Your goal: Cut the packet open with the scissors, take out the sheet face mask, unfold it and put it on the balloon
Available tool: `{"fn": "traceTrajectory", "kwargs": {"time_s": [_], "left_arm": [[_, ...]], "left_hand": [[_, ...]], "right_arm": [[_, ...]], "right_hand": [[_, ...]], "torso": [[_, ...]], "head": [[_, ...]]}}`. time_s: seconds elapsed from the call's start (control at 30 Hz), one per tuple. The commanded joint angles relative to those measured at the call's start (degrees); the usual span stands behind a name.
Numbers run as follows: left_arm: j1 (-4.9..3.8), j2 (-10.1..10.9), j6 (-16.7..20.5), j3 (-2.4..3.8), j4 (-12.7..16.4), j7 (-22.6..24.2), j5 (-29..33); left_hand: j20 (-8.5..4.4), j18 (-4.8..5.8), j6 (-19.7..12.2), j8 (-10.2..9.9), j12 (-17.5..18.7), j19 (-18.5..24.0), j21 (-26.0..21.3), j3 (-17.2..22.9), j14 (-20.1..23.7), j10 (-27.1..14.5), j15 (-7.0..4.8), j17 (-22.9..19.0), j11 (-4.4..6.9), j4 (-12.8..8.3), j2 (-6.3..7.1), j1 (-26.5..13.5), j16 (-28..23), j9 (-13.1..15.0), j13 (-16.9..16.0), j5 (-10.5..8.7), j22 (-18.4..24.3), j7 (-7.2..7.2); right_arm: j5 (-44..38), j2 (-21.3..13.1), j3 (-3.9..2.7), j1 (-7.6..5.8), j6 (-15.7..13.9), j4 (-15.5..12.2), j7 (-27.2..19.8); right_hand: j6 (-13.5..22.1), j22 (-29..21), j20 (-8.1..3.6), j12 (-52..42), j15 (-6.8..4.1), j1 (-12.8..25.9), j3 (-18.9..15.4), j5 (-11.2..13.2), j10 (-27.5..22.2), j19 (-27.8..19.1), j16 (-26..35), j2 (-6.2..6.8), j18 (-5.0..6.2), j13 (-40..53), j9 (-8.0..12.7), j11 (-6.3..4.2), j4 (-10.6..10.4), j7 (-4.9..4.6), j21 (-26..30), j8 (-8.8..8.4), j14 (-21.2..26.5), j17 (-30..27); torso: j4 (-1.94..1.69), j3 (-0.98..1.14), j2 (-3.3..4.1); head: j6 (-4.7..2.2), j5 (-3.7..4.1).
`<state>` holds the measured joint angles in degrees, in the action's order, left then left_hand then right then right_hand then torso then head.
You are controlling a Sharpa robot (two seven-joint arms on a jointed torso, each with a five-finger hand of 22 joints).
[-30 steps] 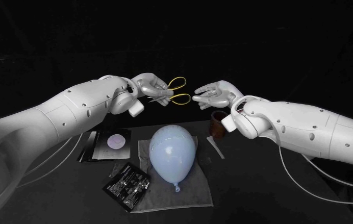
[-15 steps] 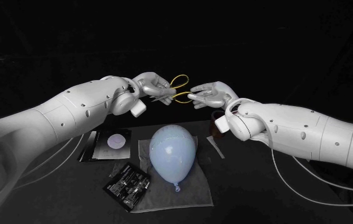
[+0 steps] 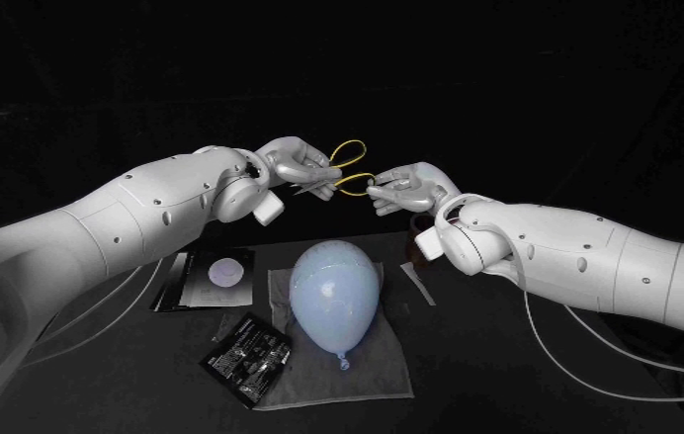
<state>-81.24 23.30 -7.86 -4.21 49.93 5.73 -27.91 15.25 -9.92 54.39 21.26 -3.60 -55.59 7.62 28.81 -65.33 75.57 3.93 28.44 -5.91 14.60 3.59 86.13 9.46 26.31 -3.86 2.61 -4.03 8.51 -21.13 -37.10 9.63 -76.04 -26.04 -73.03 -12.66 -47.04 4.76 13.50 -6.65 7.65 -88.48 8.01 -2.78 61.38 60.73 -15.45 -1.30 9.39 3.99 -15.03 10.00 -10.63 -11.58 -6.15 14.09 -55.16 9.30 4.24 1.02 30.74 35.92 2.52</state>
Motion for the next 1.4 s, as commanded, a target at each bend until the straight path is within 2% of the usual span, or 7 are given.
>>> {"fn": "traceTrajectory", "kwargs": {"time_s": [0.03, 0.17, 0.5, 0.73, 0.9, 1.27, 1.4], "left_arm": [[-0.09, 0.0, -1.1, 0.11, 0.3, 1.0, 1.7], [-0.09, 0.0, -2.2, 0.11, 0.5, 0.9, 1.9], [-0.11, -0.1, -3.2, 0.11, 0.6, 0.9, 1.2], [-0.11, -0.2, -3.2, 0.1, 0.8, 1.1, -1.0], [-0.11, -0.2, -2.8, 0.1, 0.9, 1.3, -2.0], [-0.12, -0.3, -2.3, 0.09, 1.1, 1.6, -2.6], [-0.12, -0.3, -2.1, 0.09, 1.1, 1.6, -2.7]], "left_hand": [[0.33, -0.53, -0.5, 0.2, -0.2, 0.2, -0.6, 4.2, 0.8, 0.4, 0.11, 0.0, 0.71, -3.7, -0.21, -1.0, -0.7, 0.4, 0.0, 0.18, 0.1, -0.15], [0.56, -0.51, -0.6, 0.2, -0.2, 0.7, -0.9, 4.7, 1.5, 0.3, 0.32, 0.0, 0.63, -4.1, -0.17, -1.5, -1.2, 0.6, 0.0, 0.17, 0.2, -0.12], [0.74, -0.5, -0.7, 0.3, -0.2, 1.0, -1.1, 5.0, 2.0, 0.2, 0.48, 0.0, 0.58, -4.4, -0.14, -1.9, -1.6, 0.8, 0.0, 0.17, 0.2, -0.12], [0.77, -0.5, -0.8, 0.3, -0.2, 1.1, -1.2, 5.1, 2.1, 0.1, 0.5, 0.0, 0.57, -4.5, -0.13, -1.9, -1.7, 0.9, 0.0, 0.17, 0.2, -0.12], [0.77, -0.5, -0.8, 0.3, -0.2, 1.1, -1.2, 5.1, 2.1, 0.1, 0.5, 0.0, 0.57, -4.5, -0.13, -1.9, -1.7, 0.9, 0.0, 0.17, 0.2, -0.12], [0.8, -0.5, -0.8, 0.3, -0.2, 1.2, -1.2, 5.1, 2.2, 0.1, 0.51, 0.0, 0.58, -4.5, -0.14, -2.0, -1.7, 0.9, 0.0, 0.17, 0.2, -0.12], [0.8, -0.5, -0.8, 0.3, -0.2, 1.2, -1.2, 5.1, 2.2, 0.1, 0.51, 0.0, 0.58, -4.5, -0.14, -2.0, -1.7, 0.9, 0.0, 0.17, 0.2, -0.12]], "right_arm": [[0.7, 0.0, -0.04, 0.02, 0.0, -0.3, -2.0], [4.0, 0.0, -0.04, 0.04, -1.8, -0.6, -4.1], [7.2, 0.4, -0.06, 0.05, -2.1, -1.2, -5.0], [7.5, 0.4, -0.07, 0.01, -1.5, -1.4, -4.2], [7.5, 0.7, -0.07, -0.03, -0.2, -1.3, -3.2], [6.9, 1.3, -0.08, -0.09, 1.2, -0.7, -1.9], [5.7, 1.2, -0.08, -0.1, 1.2, -0.7, -1.5]], "right_hand": [[-2.6, 0.3, -0.76, -0.8, -0.89, -1.0, 2.3, -0.1, 3.1, 1.2, -0.7, -0.91, 1.18, 0.1, -0.2, -1.38, 0.0, -0.78, -0.8, 1.25, -1.5, 0.5], [-6.6, 1.6, -2.74, -1.3, -2.7, -1.4, 7.9, -0.1, 8.6, 4.0, -2.1, -1.46, 1.01, 0.0, -0.8, -3.36, 0.7, 1.21, -3.3, 3.19, -5.4, 2.1], [-6.5, 2.8, -3.15, 1.3, -2.61, 3.0, 14.4, -0.1, 10.1, 3.0, -1.0, 1.52, 0.47, -0.2, -1.3, -3.29, 1.2, 1.15, -4.8, 3.28, -5.5, 3.8], [-4.5, 2.6, -2.39, 3.0, -1.57, 6.3, 16.0, -0.3, 8.1, 0.9, 0.5, 3.89, 0.15, -0.3, -0.9, -2.16, 0.8, -0.03, -4.2, 1.96, -3.4, 4.4], [-0.5, 1.9, -0.85, 3.0, 0.38, 9.4, 15.8, -0.6, 1.7, -1.9, 2.4, 6.54, -0.14, -0.4, -0.2, 0.19, 0.3, -2.35, -2.9, -0.05, 0.5, 4.9], [-2.0, 2.0, -0.7, 2.1, -0.17, 8.7, 17.2, -0.6, 2.6, -1.5, 1.4, 5.45, 0.53, -0.1, -0.6, -0.43, 1.6, -1.6, -3.4, 1.04, -0.1, 6.0], [-7.4, 4.5, -3.26, -0.7, -3.05, 4.5, 20.2, 0.1, 9.5, 3.0, -1.9, 2.88, 0.97, 0.6, -2.3, -3.39, 7.4, 1.12, -8.1, 4.58, -5.9, 8.0]], "torso": [[0.04, 0.0, -0.05], [0.01, 0.0, -0.04], [-0.03, 0.01, -0.02], [0.02, -0.02, -0.05], [0.03, 0.02, -0.05], [0.05, -0.01, -0.02], [0.0, -0.02, 0.0]], "head": [[-0.03, 0.03], [-0.02, -0.07], [0.18, -0.12], [0.3, -0.16], [0.33, -0.17], [0.09, -0.01], [0.09, 0.05]]}}
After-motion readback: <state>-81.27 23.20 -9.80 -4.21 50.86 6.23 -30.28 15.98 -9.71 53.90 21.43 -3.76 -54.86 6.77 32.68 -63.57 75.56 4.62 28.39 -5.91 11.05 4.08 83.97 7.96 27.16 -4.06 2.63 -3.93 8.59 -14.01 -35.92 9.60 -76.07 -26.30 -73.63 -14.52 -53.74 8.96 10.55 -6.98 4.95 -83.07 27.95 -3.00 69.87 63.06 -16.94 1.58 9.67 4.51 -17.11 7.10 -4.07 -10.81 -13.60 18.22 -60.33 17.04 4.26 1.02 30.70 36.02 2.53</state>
